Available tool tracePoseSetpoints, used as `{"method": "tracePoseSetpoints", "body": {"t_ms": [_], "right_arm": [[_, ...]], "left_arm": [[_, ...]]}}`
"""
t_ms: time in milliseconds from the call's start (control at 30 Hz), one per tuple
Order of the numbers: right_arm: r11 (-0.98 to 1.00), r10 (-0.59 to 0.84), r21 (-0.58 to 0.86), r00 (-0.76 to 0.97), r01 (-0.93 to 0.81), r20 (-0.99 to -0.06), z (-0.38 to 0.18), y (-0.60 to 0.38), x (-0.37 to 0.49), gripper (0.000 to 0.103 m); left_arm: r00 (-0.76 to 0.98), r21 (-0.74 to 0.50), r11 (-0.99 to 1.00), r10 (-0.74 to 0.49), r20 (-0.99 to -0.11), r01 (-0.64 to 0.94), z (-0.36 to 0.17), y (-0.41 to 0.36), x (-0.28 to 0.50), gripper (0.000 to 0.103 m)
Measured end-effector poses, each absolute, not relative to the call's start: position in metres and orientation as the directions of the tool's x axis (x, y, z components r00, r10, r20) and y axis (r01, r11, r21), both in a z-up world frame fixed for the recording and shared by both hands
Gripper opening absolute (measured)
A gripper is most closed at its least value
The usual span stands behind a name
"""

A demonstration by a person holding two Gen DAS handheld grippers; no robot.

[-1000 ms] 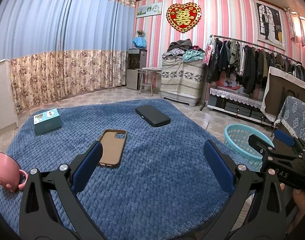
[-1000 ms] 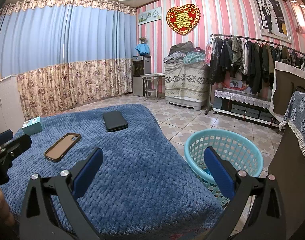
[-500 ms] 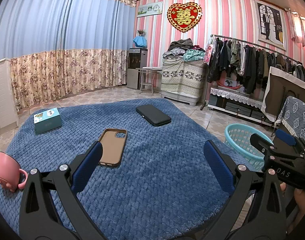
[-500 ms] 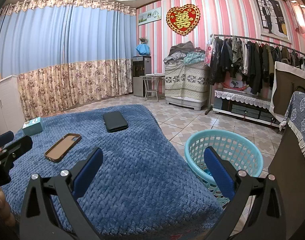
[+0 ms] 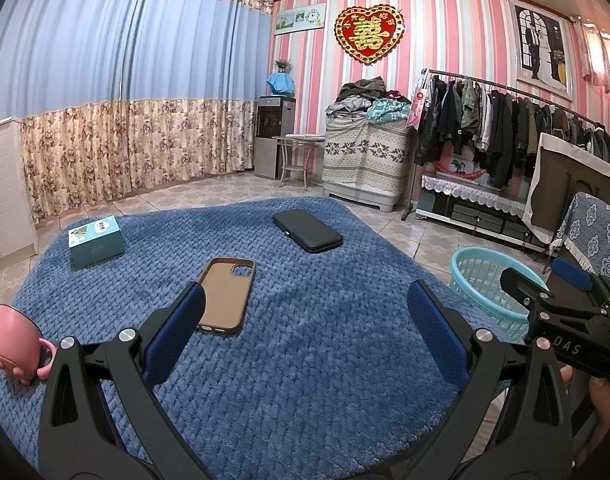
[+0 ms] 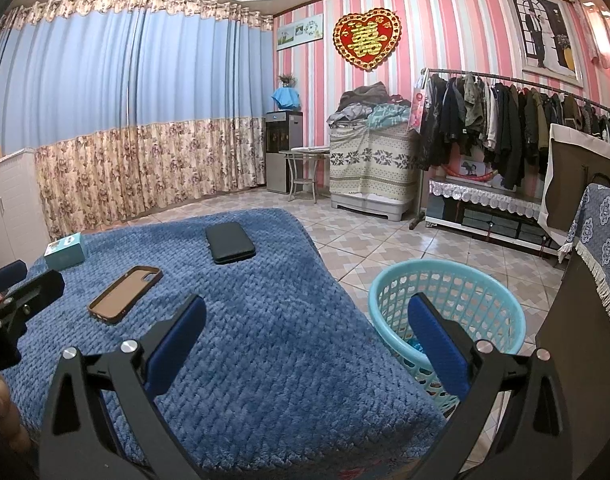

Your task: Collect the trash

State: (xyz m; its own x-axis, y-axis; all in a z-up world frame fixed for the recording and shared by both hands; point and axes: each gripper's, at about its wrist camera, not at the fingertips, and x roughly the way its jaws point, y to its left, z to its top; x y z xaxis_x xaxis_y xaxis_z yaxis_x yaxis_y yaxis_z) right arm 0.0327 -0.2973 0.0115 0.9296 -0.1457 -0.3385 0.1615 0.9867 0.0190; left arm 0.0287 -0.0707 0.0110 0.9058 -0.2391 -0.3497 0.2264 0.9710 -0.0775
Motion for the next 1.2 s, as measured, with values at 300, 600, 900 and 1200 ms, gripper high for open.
{"method": "tracePoseSetpoints", "body": {"t_ms": [300, 600, 900, 1200], "right_arm": [[0.987, -0.147, 0.017, 0.93, 0.162, -0.337, 0.0118, -0.2975, 0.0326, 0.099], [0.986, -0.147, 0.025, 0.93, 0.165, -0.335, 0.009, -0.3026, 0.0321, 0.099], [0.986, -0.148, 0.026, 0.931, 0.166, -0.335, 0.0078, -0.3038, 0.0326, 0.099], [0.986, -0.148, 0.025, 0.931, 0.165, -0.334, 0.0079, -0.3035, 0.0323, 0.099]], "left_arm": [[0.906, -0.078, 0.971, -0.24, -0.35, 0.227, 0.0115, -0.0697, 0.0291, 0.098], [0.916, -0.057, 0.973, -0.228, -0.331, 0.222, 0.0114, -0.0683, 0.0249, 0.098], [0.918, -0.054, 0.973, -0.229, -0.325, 0.224, 0.0135, -0.0682, 0.0228, 0.098], [0.915, -0.054, 0.972, -0.233, -0.329, 0.228, 0.0136, -0.0674, 0.0215, 0.098]]}}
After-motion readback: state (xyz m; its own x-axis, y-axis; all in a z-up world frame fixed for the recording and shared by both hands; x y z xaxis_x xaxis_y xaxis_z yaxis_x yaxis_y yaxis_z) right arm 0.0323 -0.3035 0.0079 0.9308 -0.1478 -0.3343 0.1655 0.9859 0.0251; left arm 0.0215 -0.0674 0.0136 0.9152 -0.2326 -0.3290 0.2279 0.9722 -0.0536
